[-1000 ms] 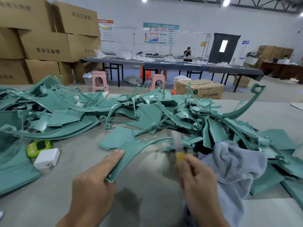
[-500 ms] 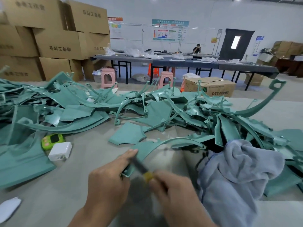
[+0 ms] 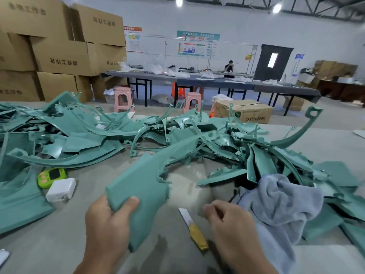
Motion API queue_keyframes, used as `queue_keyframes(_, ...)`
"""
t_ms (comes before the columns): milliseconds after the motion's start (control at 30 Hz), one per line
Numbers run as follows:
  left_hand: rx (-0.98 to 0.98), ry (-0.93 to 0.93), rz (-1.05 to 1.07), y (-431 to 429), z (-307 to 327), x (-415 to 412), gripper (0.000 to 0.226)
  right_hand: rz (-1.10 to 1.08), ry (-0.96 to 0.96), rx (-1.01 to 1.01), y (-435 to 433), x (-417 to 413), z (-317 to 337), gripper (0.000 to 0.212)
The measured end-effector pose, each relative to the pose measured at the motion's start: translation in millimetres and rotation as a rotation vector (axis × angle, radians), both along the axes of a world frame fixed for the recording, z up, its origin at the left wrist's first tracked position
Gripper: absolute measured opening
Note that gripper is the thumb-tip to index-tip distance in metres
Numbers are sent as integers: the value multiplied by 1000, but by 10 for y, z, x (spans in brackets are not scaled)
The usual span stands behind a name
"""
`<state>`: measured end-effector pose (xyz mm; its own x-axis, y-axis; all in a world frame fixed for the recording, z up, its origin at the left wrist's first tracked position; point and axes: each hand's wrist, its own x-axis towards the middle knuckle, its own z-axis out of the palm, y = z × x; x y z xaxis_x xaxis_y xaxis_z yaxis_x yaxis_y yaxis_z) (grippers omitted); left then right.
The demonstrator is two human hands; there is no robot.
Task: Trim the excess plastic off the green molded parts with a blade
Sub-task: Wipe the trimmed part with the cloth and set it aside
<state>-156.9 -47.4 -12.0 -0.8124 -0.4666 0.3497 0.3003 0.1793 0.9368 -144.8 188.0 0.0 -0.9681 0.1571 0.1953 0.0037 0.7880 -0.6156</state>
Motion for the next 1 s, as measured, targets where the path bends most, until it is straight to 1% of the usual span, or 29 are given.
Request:
queue_keyframes(33,107,6,-18,-10,-7,-23,30,-71,78,62,59,11,27,31)
queue_keyframes(100,240,-15,-50,-45,-23,-60,32,-270,166,294,212,28,127,19)
queue_keyframes(167,284,-49,-67,-46,-30,-85,22,-440,119,486,391,47,172,19)
queue_keyframes(200,288,-66,-66,-39,-36,-94,18,-450,41,537,464,58,162,22)
queue_keyframes(267,274,-83,-75,-19,-53,-108,17,-394,-103,514,541,87,96,22)
queue_keyframes(333,264,-100,-111,10,-51,-102,16,-350,-140,525,535,100,82,14)
queue_keyframes(367,263,-109,-133,28,-49,-92,16,-339,-108,524,524,105,101,11)
queue_keyframes(400,267,-116,-155,47,-47,-79,17,-330,-37,481,510,111,122,11)
queue_keyframes(433,274,-121,-178,71,-38,-63,17,-313,93,378,486,129,156,14)
queue_keyframes(500,291,-140,-222,118,-26,-40,18,-255,355,113,388,197,278,18)
queue_keyframes(533,293,-150,-240,140,-24,-34,18,-193,454,19,298,230,349,18)
queue_keyframes(567,292,-159,-255,159,-21,-34,19,-110,510,-49,186,254,422,17)
queue_keyframes(600,292,-169,-269,181,-19,-36,21,-32,524,-126,63,272,477,16)
queue_keyframes(633,290,-180,-279,199,-20,-39,22,33,502,-205,-60,275,494,14)
queue_keyframes(667,285,-191,-283,217,-18,-42,23,71,469,-240,-173,264,477,12)
queue_keyframes(767,255,-198,-286,256,-38,-48,18,85,439,-165,-516,200,342,8)
queue_keyframes(900,197,-195,-314,304,-64,-32,15,54,398,-53,-837,8,172,16)
queue_keyframes(967,191,-157,-314,318,-60,-10,17,-28,383,-74,-846,-136,155,20)
queue_keyframes(1000,171,-127,-320,328,-64,2,22,-80,376,-97,-832,-202,164,24)
